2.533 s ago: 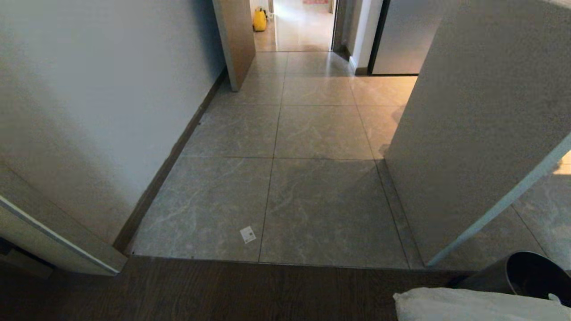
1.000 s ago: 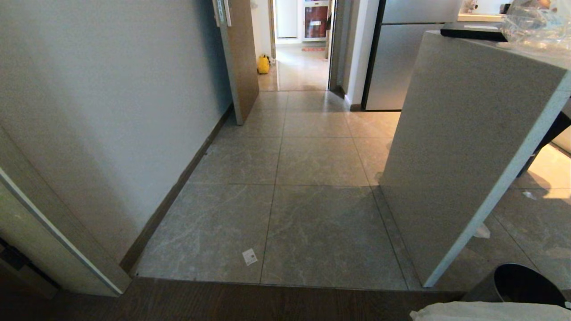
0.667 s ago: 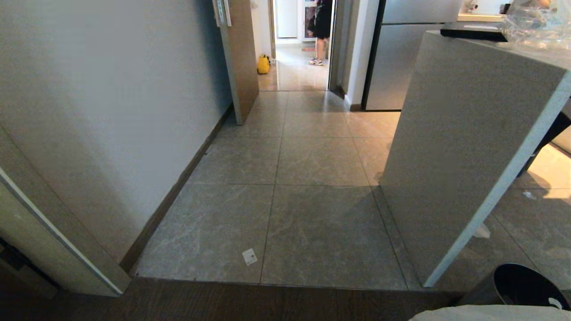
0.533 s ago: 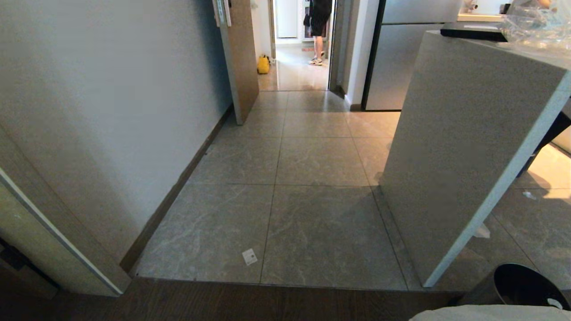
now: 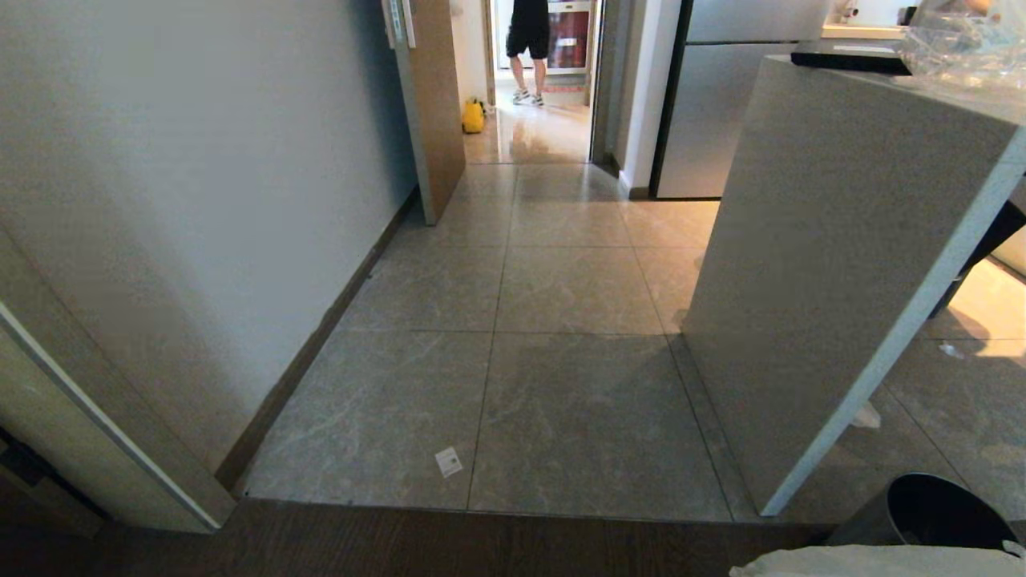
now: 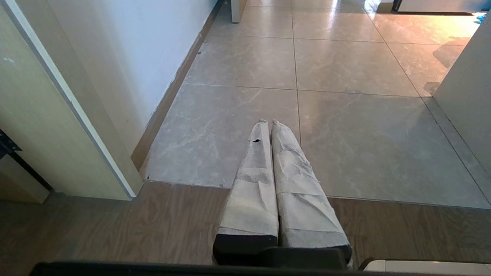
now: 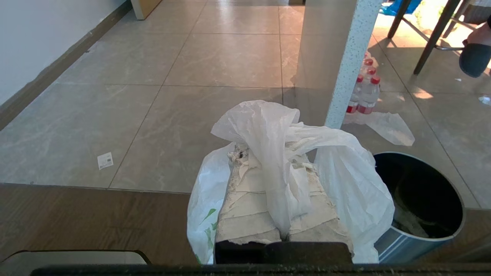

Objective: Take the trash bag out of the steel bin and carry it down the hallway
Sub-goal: Put the trash bag at the door

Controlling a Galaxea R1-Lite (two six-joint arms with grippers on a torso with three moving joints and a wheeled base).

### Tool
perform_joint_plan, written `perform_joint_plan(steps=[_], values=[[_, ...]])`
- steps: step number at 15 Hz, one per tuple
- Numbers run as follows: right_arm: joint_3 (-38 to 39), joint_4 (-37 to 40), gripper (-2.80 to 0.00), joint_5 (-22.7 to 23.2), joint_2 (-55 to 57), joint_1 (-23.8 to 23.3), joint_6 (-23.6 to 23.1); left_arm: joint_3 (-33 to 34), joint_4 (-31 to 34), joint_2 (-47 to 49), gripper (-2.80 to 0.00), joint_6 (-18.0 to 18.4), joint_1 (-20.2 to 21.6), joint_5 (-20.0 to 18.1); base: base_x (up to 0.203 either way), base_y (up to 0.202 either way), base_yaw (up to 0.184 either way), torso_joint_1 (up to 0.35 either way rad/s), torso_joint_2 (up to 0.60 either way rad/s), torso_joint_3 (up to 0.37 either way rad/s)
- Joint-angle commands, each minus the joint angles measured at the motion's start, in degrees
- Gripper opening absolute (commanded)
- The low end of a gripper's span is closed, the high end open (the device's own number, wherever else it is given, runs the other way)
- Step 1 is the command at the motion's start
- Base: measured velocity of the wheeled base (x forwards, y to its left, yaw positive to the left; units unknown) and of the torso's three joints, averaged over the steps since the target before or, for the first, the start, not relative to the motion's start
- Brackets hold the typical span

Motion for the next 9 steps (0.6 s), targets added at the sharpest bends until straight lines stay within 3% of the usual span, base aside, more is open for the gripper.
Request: perform_joint_plan(steps=[1, 9], values=[[0.01, -0.02, -2.80, 0.02, 0.07, 0.00, -0.03, 0.00, 0.06, 0.00, -2.80, 0.04, 0.00, 0.02, 0.000, 0.000, 0.000, 0.000, 0.00, 0.000], [0.01, -0.02, -2.80, 0.02, 0.07, 0.00, -0.03, 0.00, 0.01, 0.00, -2.80, 0.16, 0.00, 0.02, -0.020, -0.022, 0.000, 0.001, 0.00, -0.001]])
